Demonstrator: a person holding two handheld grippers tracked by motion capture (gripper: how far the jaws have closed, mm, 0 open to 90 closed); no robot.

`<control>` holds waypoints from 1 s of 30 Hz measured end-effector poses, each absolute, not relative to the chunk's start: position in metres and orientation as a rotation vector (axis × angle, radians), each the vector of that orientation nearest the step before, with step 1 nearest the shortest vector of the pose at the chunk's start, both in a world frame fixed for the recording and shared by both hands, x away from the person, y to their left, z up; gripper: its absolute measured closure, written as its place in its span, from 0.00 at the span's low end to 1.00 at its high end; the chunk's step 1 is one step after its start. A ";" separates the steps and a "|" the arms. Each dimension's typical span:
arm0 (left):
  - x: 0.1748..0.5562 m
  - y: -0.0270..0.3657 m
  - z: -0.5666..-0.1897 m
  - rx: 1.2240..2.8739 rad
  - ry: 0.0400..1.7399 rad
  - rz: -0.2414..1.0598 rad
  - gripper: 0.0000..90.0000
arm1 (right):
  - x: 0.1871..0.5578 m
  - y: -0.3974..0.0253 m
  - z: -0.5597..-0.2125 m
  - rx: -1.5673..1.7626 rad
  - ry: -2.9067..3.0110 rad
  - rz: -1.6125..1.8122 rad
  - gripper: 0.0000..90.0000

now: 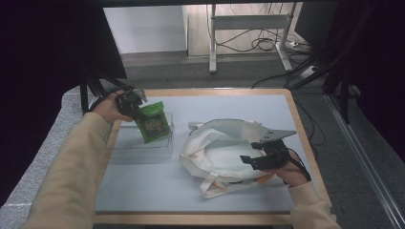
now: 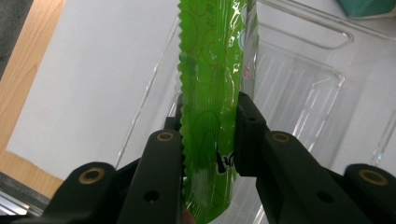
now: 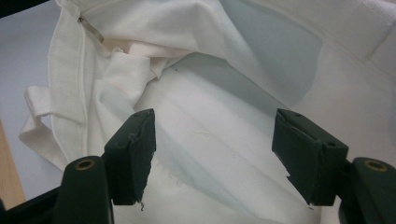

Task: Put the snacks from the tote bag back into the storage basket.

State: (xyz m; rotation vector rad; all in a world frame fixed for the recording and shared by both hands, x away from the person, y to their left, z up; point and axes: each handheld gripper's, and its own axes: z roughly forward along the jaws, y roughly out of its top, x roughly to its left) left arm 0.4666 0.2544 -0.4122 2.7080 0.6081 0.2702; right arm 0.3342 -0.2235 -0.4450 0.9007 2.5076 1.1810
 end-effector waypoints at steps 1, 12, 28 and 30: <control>0.468 0.252 -0.413 2.707 0.607 0.284 0.83 | 0.334 -0.223 -0.445 0.900 2.508 1.180 0.34; 0.482 0.232 -0.428 2.681 0.593 0.523 0.75 | 0.335 -0.224 -0.447 0.902 2.513 1.172 0.33; 0.467 0.229 -0.399 2.505 0.527 0.688 0.53 | 0.334 -0.222 -0.447 0.896 2.515 1.169 0.33; 0.465 0.229 -0.394 2.489 0.525 0.675 0.52 | 0.334 -0.222 -0.447 0.891 2.516 1.169 0.33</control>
